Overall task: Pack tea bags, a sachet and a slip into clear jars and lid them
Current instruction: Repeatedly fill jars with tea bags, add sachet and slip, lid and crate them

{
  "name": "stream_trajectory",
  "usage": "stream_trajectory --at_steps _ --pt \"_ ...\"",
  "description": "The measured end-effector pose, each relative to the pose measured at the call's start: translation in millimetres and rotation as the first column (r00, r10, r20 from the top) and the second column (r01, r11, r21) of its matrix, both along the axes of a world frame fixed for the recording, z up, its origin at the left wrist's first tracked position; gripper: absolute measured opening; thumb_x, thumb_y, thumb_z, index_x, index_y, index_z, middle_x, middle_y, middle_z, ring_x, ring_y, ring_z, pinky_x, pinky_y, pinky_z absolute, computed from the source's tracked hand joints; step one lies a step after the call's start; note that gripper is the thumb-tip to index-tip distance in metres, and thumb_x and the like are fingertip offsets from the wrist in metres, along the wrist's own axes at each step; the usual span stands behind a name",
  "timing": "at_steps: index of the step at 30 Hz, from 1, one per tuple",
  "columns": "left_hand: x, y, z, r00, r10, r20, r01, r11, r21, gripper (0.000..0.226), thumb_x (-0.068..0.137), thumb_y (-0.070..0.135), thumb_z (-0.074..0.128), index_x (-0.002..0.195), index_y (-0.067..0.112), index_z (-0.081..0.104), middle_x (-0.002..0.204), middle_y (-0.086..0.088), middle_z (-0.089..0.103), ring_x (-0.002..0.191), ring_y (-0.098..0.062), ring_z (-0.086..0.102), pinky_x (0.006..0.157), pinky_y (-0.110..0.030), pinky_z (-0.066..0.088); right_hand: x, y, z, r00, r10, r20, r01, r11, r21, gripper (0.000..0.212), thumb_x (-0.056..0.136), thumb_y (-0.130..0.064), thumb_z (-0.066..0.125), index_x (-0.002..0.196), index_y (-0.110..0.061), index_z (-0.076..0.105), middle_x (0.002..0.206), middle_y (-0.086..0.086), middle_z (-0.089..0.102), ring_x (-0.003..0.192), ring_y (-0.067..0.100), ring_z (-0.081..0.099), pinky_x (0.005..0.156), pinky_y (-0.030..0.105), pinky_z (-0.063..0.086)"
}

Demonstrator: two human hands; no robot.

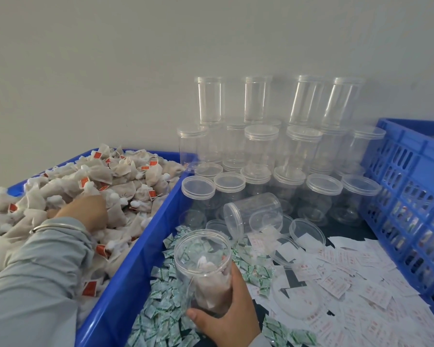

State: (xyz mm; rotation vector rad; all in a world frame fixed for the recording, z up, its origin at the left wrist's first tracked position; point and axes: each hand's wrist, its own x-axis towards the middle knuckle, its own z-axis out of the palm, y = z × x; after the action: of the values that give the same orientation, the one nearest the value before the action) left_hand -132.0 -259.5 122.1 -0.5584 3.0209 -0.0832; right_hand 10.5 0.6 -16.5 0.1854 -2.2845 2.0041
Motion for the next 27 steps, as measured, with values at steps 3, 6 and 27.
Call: stream_trajectory --at_steps 3,6,27 --pt "0.0 -2.6 -1.6 1.0 0.005 -0.011 -0.005 1.0 -0.003 0.042 0.091 0.009 0.053 0.132 0.002 0.046 0.133 -0.016 0.051 0.121 -0.029 0.051 0.101 -0.035 0.041 -0.4 -1.2 -1.8 1.0 0.004 0.004 -0.004 1.0 -0.002 0.12 0.043 -0.057 0.089 0.143 -0.039 0.025 0.134 -0.021 0.046 0.119 -0.007 0.048 0.09 0.01 0.045" --pt "-3.6 -5.7 -1.2 1.0 -0.02 -0.024 0.019 0.999 -0.033 0.037 0.093 0.009 0.05 0.13 0.004 0.05 0.132 -0.014 0.053 0.122 -0.027 0.051 0.101 -0.033 0.039 -1.2 -2.1 -2.0 1.0 0.008 0.0 -0.008 1.0 0.013 0.122 0.043 -0.059 0.088 0.144 -0.04 0.023 0.135 -0.022 0.045 0.121 -0.004 0.048 0.097 0.021 0.047" --pt "17.5 21.9 33.5 0.721 0.014 -0.693 0.388 0.82 0.42 0.015 0.089 0.007 0.06 0.094 0.017 0.071 0.089 0.003 0.065 0.082 -0.019 0.057 0.076 -0.03 0.037 -4.2 -2.0 -4.9 1.0 0.014 -0.01 -0.014 1.0 0.021 0.116 0.04 -0.064 0.086 0.138 -0.048 0.025 0.131 -0.026 0.047 0.118 -0.008 0.048 0.093 0.015 0.046"
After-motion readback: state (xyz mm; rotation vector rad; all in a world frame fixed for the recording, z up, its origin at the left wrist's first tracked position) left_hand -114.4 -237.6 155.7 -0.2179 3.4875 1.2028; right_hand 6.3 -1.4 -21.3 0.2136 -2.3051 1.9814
